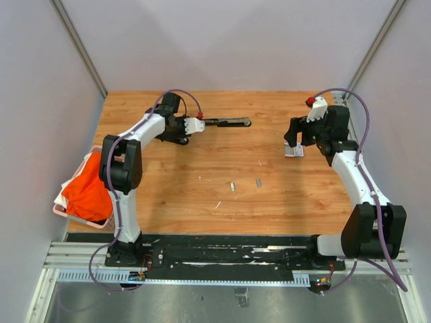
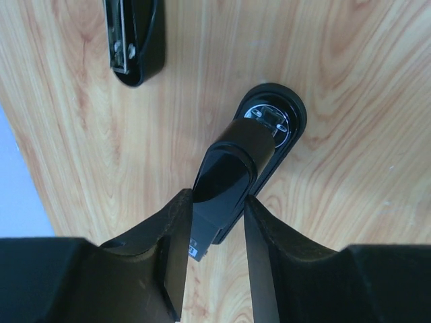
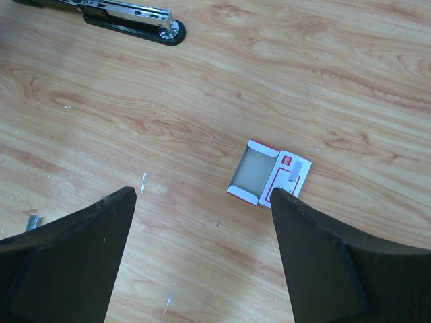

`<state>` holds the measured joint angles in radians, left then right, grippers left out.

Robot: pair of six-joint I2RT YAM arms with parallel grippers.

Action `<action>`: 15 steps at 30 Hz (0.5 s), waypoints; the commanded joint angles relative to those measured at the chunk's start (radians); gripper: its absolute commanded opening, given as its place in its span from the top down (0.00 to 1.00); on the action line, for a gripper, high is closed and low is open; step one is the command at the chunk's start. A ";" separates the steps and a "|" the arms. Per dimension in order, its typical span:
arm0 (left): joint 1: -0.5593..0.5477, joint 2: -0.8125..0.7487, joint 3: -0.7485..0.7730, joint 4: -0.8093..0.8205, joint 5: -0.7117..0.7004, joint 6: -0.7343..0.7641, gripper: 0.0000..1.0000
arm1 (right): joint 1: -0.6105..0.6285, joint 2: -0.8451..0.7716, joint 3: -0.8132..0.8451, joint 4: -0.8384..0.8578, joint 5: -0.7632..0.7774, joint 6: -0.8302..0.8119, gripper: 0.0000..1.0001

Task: Unload the staples from the stapler
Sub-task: Pick up the stapler from the center of the board.

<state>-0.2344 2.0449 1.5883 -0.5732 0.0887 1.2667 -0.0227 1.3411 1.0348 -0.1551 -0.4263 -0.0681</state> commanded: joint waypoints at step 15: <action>-0.179 -0.025 0.055 -0.039 0.012 -0.312 0.49 | -0.017 0.001 -0.003 0.006 -0.018 -0.006 0.17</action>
<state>-0.4080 2.0449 1.6112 -0.6159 0.0933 1.0313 -0.0227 1.3411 1.0348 -0.1551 -0.4271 -0.0681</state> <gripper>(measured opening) 0.499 0.833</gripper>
